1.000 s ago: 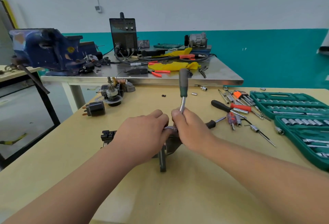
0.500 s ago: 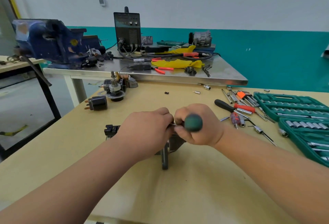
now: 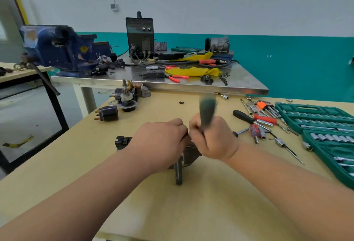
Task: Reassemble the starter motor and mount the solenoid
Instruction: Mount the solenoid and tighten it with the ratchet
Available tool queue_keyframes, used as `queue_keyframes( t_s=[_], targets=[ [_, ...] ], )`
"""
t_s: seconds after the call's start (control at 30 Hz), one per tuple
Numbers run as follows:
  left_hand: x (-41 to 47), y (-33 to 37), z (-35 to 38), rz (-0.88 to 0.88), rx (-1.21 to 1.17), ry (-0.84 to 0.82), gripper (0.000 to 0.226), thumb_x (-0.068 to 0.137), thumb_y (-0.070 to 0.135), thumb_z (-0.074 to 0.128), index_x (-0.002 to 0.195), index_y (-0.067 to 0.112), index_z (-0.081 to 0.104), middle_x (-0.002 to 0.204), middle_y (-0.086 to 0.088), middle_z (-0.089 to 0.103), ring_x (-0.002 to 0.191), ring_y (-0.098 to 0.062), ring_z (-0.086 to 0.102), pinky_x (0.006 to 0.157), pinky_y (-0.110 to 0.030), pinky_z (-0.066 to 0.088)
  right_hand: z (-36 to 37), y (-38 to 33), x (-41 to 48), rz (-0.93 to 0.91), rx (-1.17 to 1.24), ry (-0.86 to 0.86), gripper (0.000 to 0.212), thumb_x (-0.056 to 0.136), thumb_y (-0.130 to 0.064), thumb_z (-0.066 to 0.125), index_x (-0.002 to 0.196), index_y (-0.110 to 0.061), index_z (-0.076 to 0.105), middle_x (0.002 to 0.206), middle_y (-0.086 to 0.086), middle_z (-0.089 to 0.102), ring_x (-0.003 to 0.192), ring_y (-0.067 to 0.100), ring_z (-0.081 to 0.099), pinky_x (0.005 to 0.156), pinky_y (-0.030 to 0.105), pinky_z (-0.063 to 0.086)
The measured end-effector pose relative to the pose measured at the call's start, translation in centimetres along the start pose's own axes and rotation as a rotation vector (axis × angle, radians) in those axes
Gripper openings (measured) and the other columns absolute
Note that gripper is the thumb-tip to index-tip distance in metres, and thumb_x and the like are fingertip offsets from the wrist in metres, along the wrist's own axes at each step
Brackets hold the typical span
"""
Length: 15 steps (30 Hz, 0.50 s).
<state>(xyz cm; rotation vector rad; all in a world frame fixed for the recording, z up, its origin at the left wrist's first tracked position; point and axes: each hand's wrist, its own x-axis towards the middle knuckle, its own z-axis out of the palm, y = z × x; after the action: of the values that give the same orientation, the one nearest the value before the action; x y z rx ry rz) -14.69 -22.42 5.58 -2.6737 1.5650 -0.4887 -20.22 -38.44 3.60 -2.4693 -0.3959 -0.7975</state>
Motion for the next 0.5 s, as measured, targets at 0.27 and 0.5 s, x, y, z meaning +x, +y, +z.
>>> queue_keyframes(
  t_s=[0.27,0.5],
  targets=[
    [0.2,0.0,0.1,0.005,0.024,-0.021,0.033,0.102,0.047,0.027,0.11,0.028,0.053,0.096,0.01,0.045,0.079,-0.016,0.057,0.054,-0.029,0.032,0.1,-0.9,-0.5,0.237,-0.03,0.015,0.029,0.095,-0.031,0.039,0.074,-0.015,0.051,0.051,-0.002,0.047,0.044,0.018,0.045,0.046,0.029,0.033],
    [0.0,0.1,0.0,-0.006,0.034,-0.005,0.039,0.097,0.057,0.032,0.116,0.027,0.047,0.111,0.011,0.044,0.072,-0.013,0.046,0.046,-0.024,0.02,0.9,-0.7,0.8,1.051,0.8,-0.133,0.046,0.097,-0.043,0.033,0.062,-0.016,0.045,0.041,-0.004,0.032,0.03,0.012,0.024,0.035,0.02,0.021]
  ],
)
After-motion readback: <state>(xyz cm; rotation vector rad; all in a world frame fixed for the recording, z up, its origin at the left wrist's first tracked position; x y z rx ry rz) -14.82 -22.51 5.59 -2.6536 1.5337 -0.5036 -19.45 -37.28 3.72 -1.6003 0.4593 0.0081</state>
